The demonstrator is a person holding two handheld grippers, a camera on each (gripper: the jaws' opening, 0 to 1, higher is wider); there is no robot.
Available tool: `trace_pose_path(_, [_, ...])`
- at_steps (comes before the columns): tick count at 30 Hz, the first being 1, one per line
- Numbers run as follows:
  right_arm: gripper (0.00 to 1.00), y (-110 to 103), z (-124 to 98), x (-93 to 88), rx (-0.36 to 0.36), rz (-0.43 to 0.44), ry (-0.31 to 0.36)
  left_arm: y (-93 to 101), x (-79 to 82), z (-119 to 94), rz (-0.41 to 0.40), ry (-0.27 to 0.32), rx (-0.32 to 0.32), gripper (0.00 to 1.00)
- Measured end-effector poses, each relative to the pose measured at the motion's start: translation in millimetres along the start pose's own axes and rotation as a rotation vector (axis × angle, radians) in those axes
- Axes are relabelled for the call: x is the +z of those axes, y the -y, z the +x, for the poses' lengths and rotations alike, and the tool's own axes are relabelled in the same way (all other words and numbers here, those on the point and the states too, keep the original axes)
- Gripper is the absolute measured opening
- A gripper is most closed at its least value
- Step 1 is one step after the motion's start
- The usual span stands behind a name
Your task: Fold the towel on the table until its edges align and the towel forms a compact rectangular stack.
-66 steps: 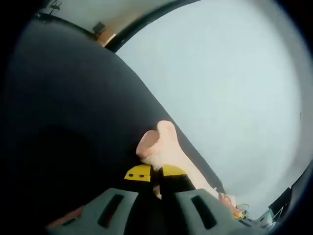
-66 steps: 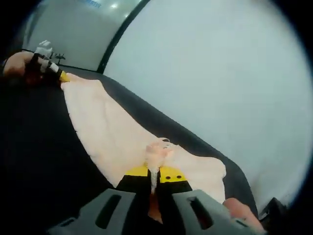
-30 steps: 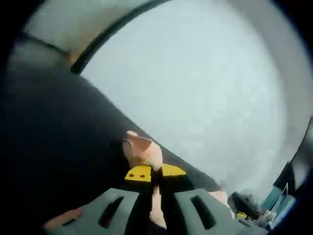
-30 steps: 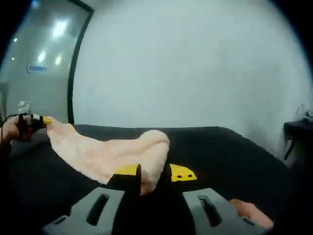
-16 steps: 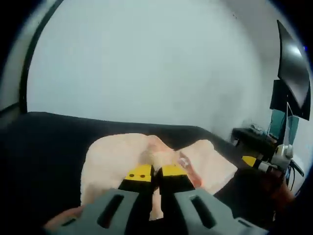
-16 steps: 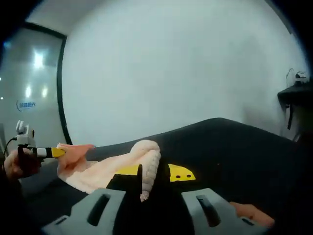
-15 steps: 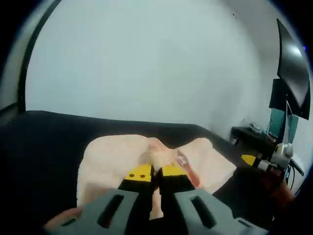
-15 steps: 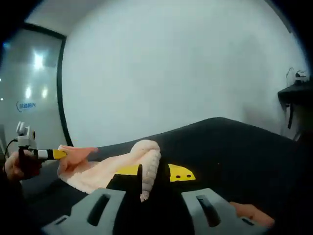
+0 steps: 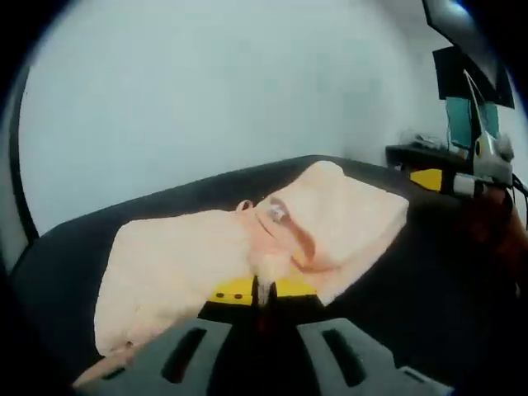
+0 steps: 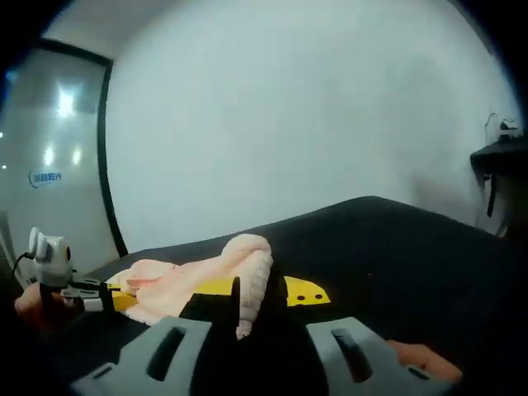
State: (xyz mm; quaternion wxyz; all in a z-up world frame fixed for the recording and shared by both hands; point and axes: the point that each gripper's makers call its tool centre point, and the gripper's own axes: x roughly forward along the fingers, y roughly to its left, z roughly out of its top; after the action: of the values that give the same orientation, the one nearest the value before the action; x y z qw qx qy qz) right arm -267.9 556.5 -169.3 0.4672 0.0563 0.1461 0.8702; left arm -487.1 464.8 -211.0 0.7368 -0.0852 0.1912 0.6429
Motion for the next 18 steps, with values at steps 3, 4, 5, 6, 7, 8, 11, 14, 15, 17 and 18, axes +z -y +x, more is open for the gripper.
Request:
trace_pose_path(3, [0.19, 8, 3, -11.5, -0.027, 0.116, -0.063, 17.5, 3.3, -18, 0.022, -0.009, -0.098, 0.44])
trace_pose_path(4, [0.20, 12, 4, -13.1, -0.037, 0.158, -0.073, 20.5, 8.8, -32, 0.008, 0.007, -0.128, 0.45])
trace_pose_path(5, [0.23, 13, 2, -15.5, -0.049, 0.213, -0.087, 20.5, 17.5, -42, 0.001, 0.055, -0.153, 0.44])
trace_pose_path(6, [0.27, 15, 1, -16.1, -0.067, 0.285, -0.098, 14.7, 25.6, -47, -0.016, 0.092, -0.181, 0.44])
trace_pose_path(7, [0.29, 14, -1, -17.6, -0.079, 0.368, -0.119, 6.9, 32.6, -56, -0.047, 0.133, -0.189, 0.44])
trace_pose_path(8, [0.30, 11, -2, -20.0, -0.082, 0.415, -0.146, -5.7, 43.3, -65, -0.068, 0.201, -0.173, 0.44])
trace_pose_path(11, [0.26, 3, 3, -24.5, -0.139, 0.470, -0.196, -58.8, 60.5, -90, -0.024, 0.420, -0.056, 0.35])
trace_pose_path(14, [0.32, -20, 15, -29.4, -0.130, 0.519, -0.247, -103.5, 43.5, -103, 0.050, 0.500, 0.105, 0.31])
trace_pose_path(15, [0.33, -22, 18, -34.3, -0.142, 0.511, -0.266, -111.1, 35.9, -107, -0.002, 0.521, 0.123, 0.29])
trace_pose_path(17, [0.32, -17, 25, -48.6, -0.191, 0.427, -0.303, -114.5, 25.0, -112, -0.096, 0.541, 0.109, 0.27])
trace_pose_path(18, [0.29, -16, 26, -60.1, -0.215, 0.387, -0.348, -115.8, 26.0, -118, -0.111, 0.496, 0.118, 0.27])
